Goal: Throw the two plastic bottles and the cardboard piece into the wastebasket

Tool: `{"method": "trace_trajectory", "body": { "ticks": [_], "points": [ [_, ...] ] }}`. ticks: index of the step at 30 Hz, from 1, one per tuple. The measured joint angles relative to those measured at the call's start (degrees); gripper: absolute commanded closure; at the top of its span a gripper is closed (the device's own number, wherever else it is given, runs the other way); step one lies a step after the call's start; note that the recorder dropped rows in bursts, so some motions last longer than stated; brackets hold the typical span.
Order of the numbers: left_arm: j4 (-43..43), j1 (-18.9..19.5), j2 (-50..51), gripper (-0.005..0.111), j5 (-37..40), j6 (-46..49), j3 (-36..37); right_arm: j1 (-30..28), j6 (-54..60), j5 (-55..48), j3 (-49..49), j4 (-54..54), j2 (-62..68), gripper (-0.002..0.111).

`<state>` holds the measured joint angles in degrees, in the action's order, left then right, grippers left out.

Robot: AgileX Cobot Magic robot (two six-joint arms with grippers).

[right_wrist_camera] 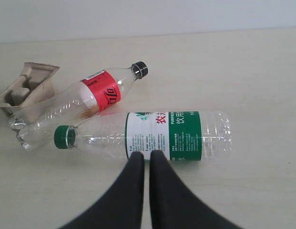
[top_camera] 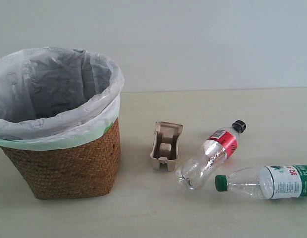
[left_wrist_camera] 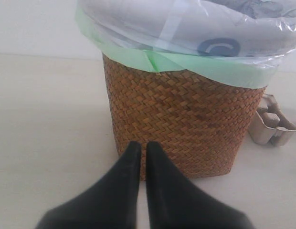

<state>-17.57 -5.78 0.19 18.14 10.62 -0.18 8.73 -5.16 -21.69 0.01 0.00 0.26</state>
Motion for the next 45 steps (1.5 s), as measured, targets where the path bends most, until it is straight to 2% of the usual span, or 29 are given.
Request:
{"method": "trace_trajectory", "body": {
  "ticks": [25, 26, 31, 45],
  "points": [
    [0.0, 0.0, 0.0, 0.103, 0.0, 0.0, 0.0, 0.0, 0.0, 0.0, 0.0, 0.0, 0.0, 0.108],
    [0.0, 0.0, 0.0, 0.103, 0.0, 0.0, 0.0, 0.0, -2.08, 0.0, 0.0, 1.35, 0.0, 0.108],
    [0.0, 0.0, 0.0, 0.103, 0.0, 0.0, 0.0, 0.0, -24.61, -0.01, 0.0, 22.21, 0.0, 0.108],
    [0.0, 0.0, 0.0, 0.103, 0.0, 0.0, 0.0, 0.0, -27.46, 3.78, 0.0, 25.48, 0.0, 0.108]
  ]
}}
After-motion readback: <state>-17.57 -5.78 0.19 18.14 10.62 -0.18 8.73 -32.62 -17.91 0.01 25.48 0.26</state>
